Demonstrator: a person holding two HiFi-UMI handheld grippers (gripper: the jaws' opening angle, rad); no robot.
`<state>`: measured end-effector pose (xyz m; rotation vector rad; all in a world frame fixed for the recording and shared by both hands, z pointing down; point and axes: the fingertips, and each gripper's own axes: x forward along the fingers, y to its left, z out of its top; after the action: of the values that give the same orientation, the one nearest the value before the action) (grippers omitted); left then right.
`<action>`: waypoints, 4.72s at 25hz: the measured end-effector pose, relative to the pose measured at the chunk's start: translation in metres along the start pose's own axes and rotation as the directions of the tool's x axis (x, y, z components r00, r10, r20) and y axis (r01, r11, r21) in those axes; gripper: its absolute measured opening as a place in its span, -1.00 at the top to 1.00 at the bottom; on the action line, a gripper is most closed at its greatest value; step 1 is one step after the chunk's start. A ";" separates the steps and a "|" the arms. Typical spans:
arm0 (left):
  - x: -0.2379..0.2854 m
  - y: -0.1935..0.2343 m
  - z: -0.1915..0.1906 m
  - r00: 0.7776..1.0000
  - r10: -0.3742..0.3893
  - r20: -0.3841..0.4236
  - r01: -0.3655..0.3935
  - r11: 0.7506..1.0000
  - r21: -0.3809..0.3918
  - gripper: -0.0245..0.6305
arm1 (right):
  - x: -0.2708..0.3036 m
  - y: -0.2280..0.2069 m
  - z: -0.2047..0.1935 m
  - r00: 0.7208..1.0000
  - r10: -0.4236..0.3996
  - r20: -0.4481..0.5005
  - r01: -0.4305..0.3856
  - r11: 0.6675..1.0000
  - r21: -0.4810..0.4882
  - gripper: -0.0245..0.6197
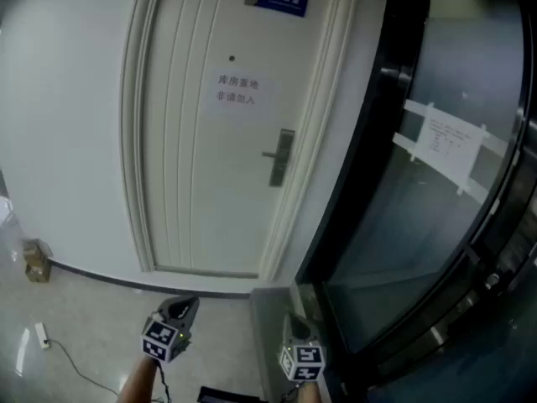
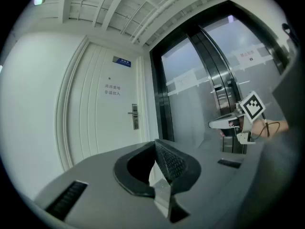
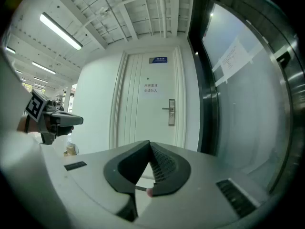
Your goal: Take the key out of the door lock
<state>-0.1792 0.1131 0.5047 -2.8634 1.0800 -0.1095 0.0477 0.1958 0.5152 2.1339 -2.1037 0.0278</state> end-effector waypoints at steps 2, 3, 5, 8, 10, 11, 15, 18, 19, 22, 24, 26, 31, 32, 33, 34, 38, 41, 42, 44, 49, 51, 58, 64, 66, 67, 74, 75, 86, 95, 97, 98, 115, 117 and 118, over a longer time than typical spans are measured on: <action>0.001 0.002 0.000 1.000 0.002 0.001 -0.002 1.000 0.002 0.90 | 0.001 -0.003 0.004 1.000 -0.005 0.012 0.005 1.000 0.018 0.89; 0.002 0.002 0.001 1.000 0.004 0.002 -0.004 1.000 0.003 0.90 | 0.001 -0.004 0.006 1.000 -0.006 0.017 0.006 1.000 0.025 0.89; 0.002 0.003 0.002 1.000 0.007 0.004 -0.007 1.000 0.004 0.90 | 0.001 -0.006 0.008 1.000 -0.005 0.024 0.005 1.000 0.030 0.89; 0.004 0.000 0.001 1.000 0.007 0.001 -0.007 1.000 0.006 0.90 | 0.000 -0.009 0.008 1.000 -0.009 0.027 0.008 1.000 0.025 0.89; 0.005 -0.003 0.000 1.000 0.007 -0.003 -0.007 1.000 0.005 0.90 | 0.000 -0.011 0.007 1.000 -0.012 0.027 0.011 1.000 0.023 0.89; 0.005 -0.004 -0.001 1.000 0.006 -0.005 -0.006 1.000 0.004 0.90 | 0.000 -0.012 0.007 1.000 -0.013 0.028 0.012 1.000 0.024 0.89; 0.008 -0.009 0.001 1.000 0.003 -0.004 -0.003 1.000 0.008 0.90 | 0.000 -0.016 0.009 0.999 -0.013 0.032 0.012 1.000 0.020 0.89; 0.011 -0.012 0.004 1.000 0.007 0.003 -0.007 1.000 0.010 0.90 | 0.000 -0.019 0.010 0.999 -0.003 0.041 0.002 1.000 0.017 0.89; 0.012 -0.013 0.004 1.000 0.009 0.004 -0.009 1.000 0.009 0.90 | 0.000 -0.020 0.010 0.999 0.001 0.043 -0.002 1.000 0.015 0.89; 0.016 -0.016 0.005 1.000 0.019 0.003 -0.019 1.000 0.007 0.90 | 0.000 -0.025 0.010 0.999 0.008 0.046 -0.008 1.000 0.003 0.89; 0.019 -0.023 0.006 1.000 0.020 0.005 -0.020 1.000 0.010 0.90 | 0.000 -0.030 0.009 0.999 0.014 0.050 -0.014 1.000 -0.001 0.89; 0.021 -0.029 0.006 1.000 0.026 0.008 -0.026 1.000 0.015 0.90 | 0.000 -0.035 0.008 0.998 0.023 0.053 -0.023 1.000 0.001 0.89; 0.026 -0.040 0.005 0.999 0.052 0.005 -0.052 0.999 0.013 0.90 | 0.000 -0.047 0.001 0.998 0.047 0.042 -0.047 0.999 -0.001 0.89; 0.026 -0.041 0.005 0.998 0.056 0.004 -0.056 0.998 0.015 0.90 | 0.000 -0.049 0.001 0.998 0.049 0.044 -0.049 0.999 -0.003 0.89; 0.026 -0.042 0.005 0.998 0.061 0.004 -0.061 0.998 0.017 0.90 | 0.000 -0.051 0.000 0.998 0.050 0.044 -0.050 0.999 -0.003 0.89; 0.026 -0.043 0.006 0.998 0.065 0.004 -0.065 0.998 0.018 0.90 | 0.000 -0.052 0.000 0.998 0.052 0.045 -0.052 0.999 -0.003 0.89; 0.030 -0.046 0.010 0.997 0.072 0.004 -0.073 0.997 0.019 0.90 | 0.002 -0.057 0.002 0.997 0.065 0.051 -0.064 0.998 -0.003 0.89; 0.036 -0.043 0.012 0.997 0.076 0.005 -0.076 0.997 0.024 0.90 | 0.008 -0.059 0.005 0.996 0.067 0.058 -0.067 0.998 -0.004 0.89; 0.038 -0.041 0.012 0.997 0.075 0.005 -0.075 0.997 0.024 0.90 | 0.010 -0.059 0.005 0.996 0.067 0.058 -0.067 0.998 -0.002 0.89; 0.045 -0.040 0.010 0.997 0.071 0.004 -0.071 0.997 0.024 0.90 | 0.016 -0.062 0.004 0.996 0.065 0.057 -0.065 0.998 -0.001 0.89; 0.066 -0.029 0.006 0.998 0.061 -0.003 -0.060 0.998 0.023 0.90 | 0.038 -0.069 0.004 0.997 0.055 0.054 -0.056 0.998 0.004 0.89; 0.076 -0.021 0.004 0.998 0.057 -0.008 -0.057 0.998 0.021 0.90 | 0.050 -0.070 0.005 0.997 0.054 0.053 -0.055 0.998 0.006 0.89; 0.121 0.012 0.010 0.999 0.053 0.000 -0.053 0.998 0.023 0.90 | 0.103 -0.081 0.013 0.997 0.056 0.053 -0.057 0.998 0.017 0.89; 0.156 0.044 0.016 0.999 0.043 0.001 -0.043 0.999 0.020 0.90 | 0.146 -0.084 0.024 0.998 0.044 0.046 -0.044 0.999 0.002 0.89; 0.166 0.054 0.016 0.999 0.039 0.001 -0.039 0.999 0.018 0.90 | 0.159 -0.085 0.027 0.998 0.044 0.042 -0.044 0.999 0.008 0.89; 0.171 0.059 0.017 0.999 0.038 0.002 -0.038 0.999 0.017 0.90 | 0.165 -0.085 0.028 0.998 0.043 0.041 -0.044 0.999 0.009 0.89; 0.205 0.094 0.016 1.000 0.019 -0.003 -0.019 0.999 0.026 0.90 | 0.209 -0.089 0.039 0.999 0.015 0.044 -0.015 1.000 0.001 0.89; 0.209 0.100 0.015 1.000 0.017 -0.002 -0.017 1.000 0.025 0.90 | 0.215 -0.088 0.040 0.999 0.011 0.045 -0.011 1.000 0.002 0.89; 0.253 0.153 0.012 1.000 -0.009 0.009 0.009 1.000 0.024 0.90 | 0.276 -0.072 0.046 0.999 -0.001 0.045 0.001 1.000 0.000 0.89; 0.282 0.172 0.019 0.999 -0.048 0.024 0.047 0.998 0.041 0.90 | 0.303 -0.078 0.054 0.998 -0.029 0.052 0.029 1.000 -0.005 0.89; 0.285 0.174 0.021 0.998 -0.052 0.028 0.051 0.998 0.038 0.90 | 0.306 -0.078 0.055 0.998 -0.033 0.050 0.033 0.999 -0.009 0.89; 0.286 0.174 0.022 0.998 -0.055 0.028 0.054 0.998 0.037 0.90 | 0.307 -0.078 0.055 0.998 -0.034 0.047 0.034 0.999 -0.011 0.89; 0.339 0.199 0.008 1.000 -0.025 0.005 0.025 0.999 0.024 0.90 | 0.367 -0.108 0.053 0.999 -0.019 0.041 0.020 1.000 -0.010 0.89; 0.351 0.202 0.007 1.000 -0.021 -0.001 0.021 1.000 0.022 0.90 | 0.378 -0.115 0.053 0.999 -0.018 0.040 0.019 1.000 -0.007 0.89; 0.356 0.203 0.007 1.000 -0.019 -0.005 0.019 1.000 0.021 0.90 | 0.384 -0.119 0.054 0.999 -0.017 0.039 0.017 1.000 -0.007 0.89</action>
<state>-0.0451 -0.2746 0.4916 -2.8567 1.0457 -0.1277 0.1684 -0.1903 0.4955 2.1655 -2.1034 -0.0237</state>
